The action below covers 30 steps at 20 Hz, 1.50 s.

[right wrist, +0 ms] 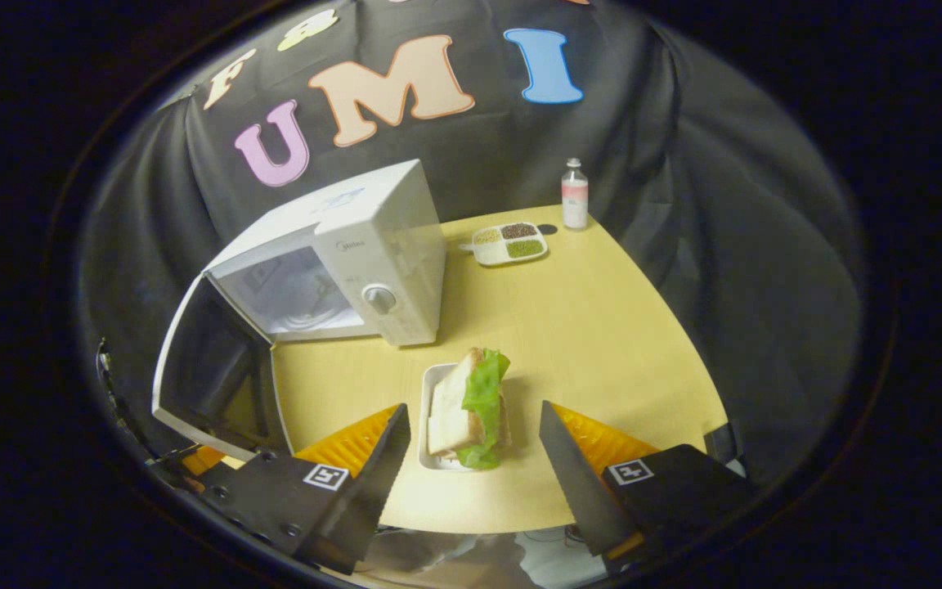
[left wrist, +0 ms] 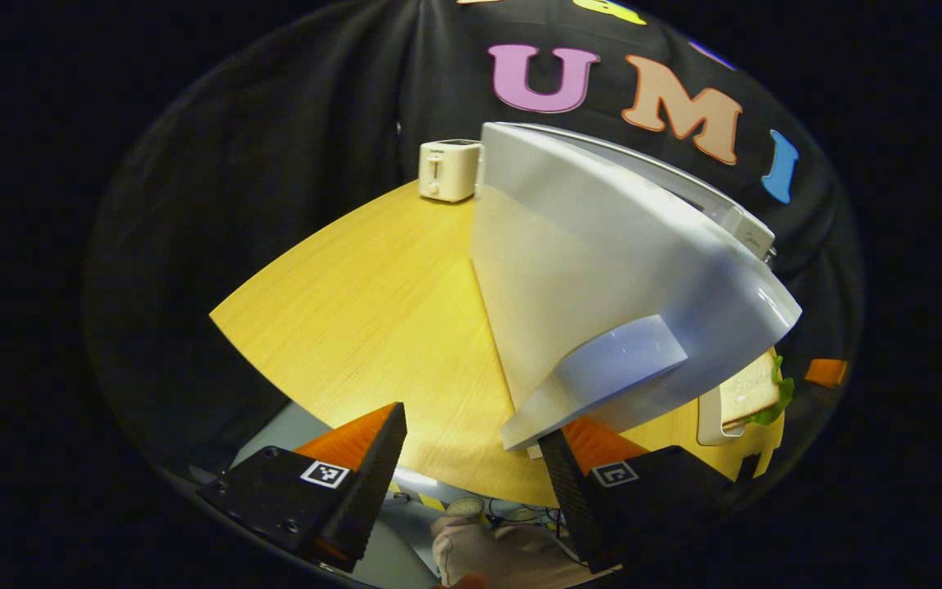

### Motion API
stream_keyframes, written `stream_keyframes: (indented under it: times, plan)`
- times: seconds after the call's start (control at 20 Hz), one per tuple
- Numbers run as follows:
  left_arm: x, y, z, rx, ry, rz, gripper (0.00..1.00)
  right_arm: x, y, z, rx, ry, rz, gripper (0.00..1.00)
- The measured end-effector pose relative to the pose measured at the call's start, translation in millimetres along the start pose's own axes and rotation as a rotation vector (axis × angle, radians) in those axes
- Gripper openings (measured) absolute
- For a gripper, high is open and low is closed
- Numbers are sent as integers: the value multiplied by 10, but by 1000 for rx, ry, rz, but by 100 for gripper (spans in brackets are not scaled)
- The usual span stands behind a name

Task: Open the microwave oven with the left hand, put the food in, and close the microwave oven.

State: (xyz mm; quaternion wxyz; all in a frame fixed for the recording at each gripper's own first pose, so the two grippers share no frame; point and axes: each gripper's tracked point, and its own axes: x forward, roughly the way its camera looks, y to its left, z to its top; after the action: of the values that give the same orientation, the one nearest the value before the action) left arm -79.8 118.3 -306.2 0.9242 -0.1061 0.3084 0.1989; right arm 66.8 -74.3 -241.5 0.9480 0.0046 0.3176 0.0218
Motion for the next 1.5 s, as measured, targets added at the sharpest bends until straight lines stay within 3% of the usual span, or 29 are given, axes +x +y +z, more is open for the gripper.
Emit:
stream_keyframes:
  times: [0.1,0.15,0.2,0.3,0.5,0.65,0.75,0.8,0.9,0.95,1.1,1.25,1.4,1.45,1.5]
  plan:
    - [-67,187,-51,-95,14,10,92,132,-18,-38,-17,33,16,99]
    - [-94,261,-68,-129,15,16,92,188,-16,-50,-23,45,28,92]
    - [-124,325,-76,-159,14,26,92,245,-18,-65,-27,56,36,99]
    - [-209,504,-93,-194,10,67,93,363,-16,-121,-36,85,51,99]
    - [-544,1255,-1,-76,-45,319,97,514,-38,-267,-44,140,72,99]
    - [-882,1555,197,-115,-114,421,94,605,-45,-373,-43,182,90,99]
    - [-1098,1635,350,-160,-182,461,94,671,-69,-420,-39,204,95,97]
    - [-1184,1646,422,-180,-214,470,94,703,-82,-454,-39,216,96,89]
    - [-1337,1565,568,-218,-278,481,96,733,-73,-487,-26,243,111,89]
    - [-1413,1529,632,-235,-306,480,97,746,-47,-500,-17,258,125,95]
    - [-1540,1433,756,-245,-360,486,97,765,28,-558,7,295,166,95]
    - [-1525,1322,767,-236,-370,485,97,785,78,-614,-6,329,192,48]
    - [-1519,1319,783,-233,-370,476,97,773,70,-603,17,338,198,51]
    - [-1507,1306,784,-232,-369,470,95,766,69,-612,25,346,204,43]
    - [-1512,1303,793,-230,-370,466,97,784,101,-553,71,330,204,43]
